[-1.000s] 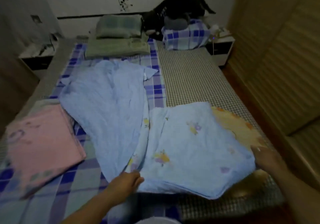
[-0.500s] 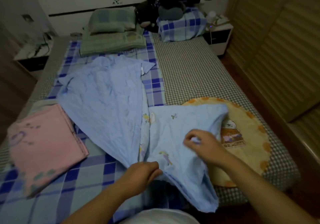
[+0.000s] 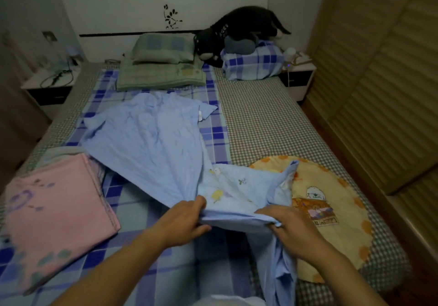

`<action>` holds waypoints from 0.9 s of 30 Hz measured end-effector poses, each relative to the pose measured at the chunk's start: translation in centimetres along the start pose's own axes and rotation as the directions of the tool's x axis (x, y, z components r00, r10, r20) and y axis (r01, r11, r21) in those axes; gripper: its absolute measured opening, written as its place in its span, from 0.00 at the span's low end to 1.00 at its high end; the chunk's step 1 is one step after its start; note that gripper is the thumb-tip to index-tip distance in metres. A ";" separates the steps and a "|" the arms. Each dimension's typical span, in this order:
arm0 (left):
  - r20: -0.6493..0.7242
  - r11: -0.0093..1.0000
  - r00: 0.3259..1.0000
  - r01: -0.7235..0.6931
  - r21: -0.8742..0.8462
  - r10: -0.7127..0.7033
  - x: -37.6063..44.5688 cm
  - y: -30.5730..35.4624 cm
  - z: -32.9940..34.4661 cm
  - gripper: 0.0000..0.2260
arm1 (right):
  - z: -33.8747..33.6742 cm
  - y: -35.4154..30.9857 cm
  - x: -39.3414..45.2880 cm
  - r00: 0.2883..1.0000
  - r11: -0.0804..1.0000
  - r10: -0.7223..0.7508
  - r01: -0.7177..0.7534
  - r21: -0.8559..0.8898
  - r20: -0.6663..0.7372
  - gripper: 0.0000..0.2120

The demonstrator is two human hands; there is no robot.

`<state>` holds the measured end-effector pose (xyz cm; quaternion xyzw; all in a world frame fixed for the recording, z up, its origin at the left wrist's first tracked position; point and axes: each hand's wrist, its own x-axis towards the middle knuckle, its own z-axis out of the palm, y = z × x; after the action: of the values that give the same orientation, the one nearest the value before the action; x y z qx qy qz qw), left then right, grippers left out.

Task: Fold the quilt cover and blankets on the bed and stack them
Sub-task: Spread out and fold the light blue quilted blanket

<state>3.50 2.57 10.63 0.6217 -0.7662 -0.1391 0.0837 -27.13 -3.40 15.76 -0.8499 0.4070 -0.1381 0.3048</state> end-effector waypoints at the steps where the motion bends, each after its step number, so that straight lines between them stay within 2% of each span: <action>1: -0.023 0.999 0.999 -0.022 0.023 0.023 0.5 -1.1 -0.1 0.18 | -1.6 -0.7 -0.1 0.999 1.000 -0.001 0.001 0.001 -0.047 0.18; 5: -0.234 0.984 0.956 -0.179 0.014 0.177 3.0 -2.6 -1.6 0.16 | -6.5 -3.5 0.0 0.975 0.999 -0.045 0.041 -0.022 -0.220 0.25; 8: -0.378 0.963 0.889 -0.269 0.024 0.258 5.0 -2.3 -3.6 0.14 | -9.2 -5.1 0.7 0.923 0.996 -0.076 0.087 0.012 -0.377 0.23; 10: -0.413 0.944 0.850 -0.316 0.097 0.327 5.8 -2.4 -4.4 0.12 | -10.5 -6.2 1.1 0.887 0.992 -0.104 0.127 0.021 -0.449 0.22; 12: -0.365 0.937 0.863 -0.317 0.149 0.350 6.1 -2.7 -4.9 0.13 | -11.3 -7.0 1.5 0.873 0.987 -0.131 0.158 0.016 -0.470 0.22; 15: -0.266 0.953 0.920 -0.248 0.175 0.289 6.7 -3.6 -5.5 0.19 | -11.7 -7.9 2.0 0.868 0.984 -0.153 0.179 0.010 -0.472 0.21; 17: -0.224 0.938 0.927 -0.244 0.246 0.300 7.3 -4.1 -5.9 0.17 | -11.7 -8.2 2.2 0.862 0.985 -0.145 0.174 0.016 -0.486 0.21; 20: -0.234 0.922 0.921 -0.234 0.310 0.312 7.8 -5.0 -6.5 0.14 | -11.6 -8.3 2.5 0.861 0.988 -0.118 0.151 0.027 -0.495 0.19; 27: -0.113 0.907 0.981 -0.098 0.410 0.157 6.9 -8.0 -5.9 0.18 | -11.4 -9.1 2.6 0.854 0.989 -0.076 0.129 0.067 -0.514 0.17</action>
<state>11.25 -6.28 13.37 0.5825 -0.8094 0.0721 0.0177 -25.46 -5.70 30.30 -0.7874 0.4197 -0.3940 0.2204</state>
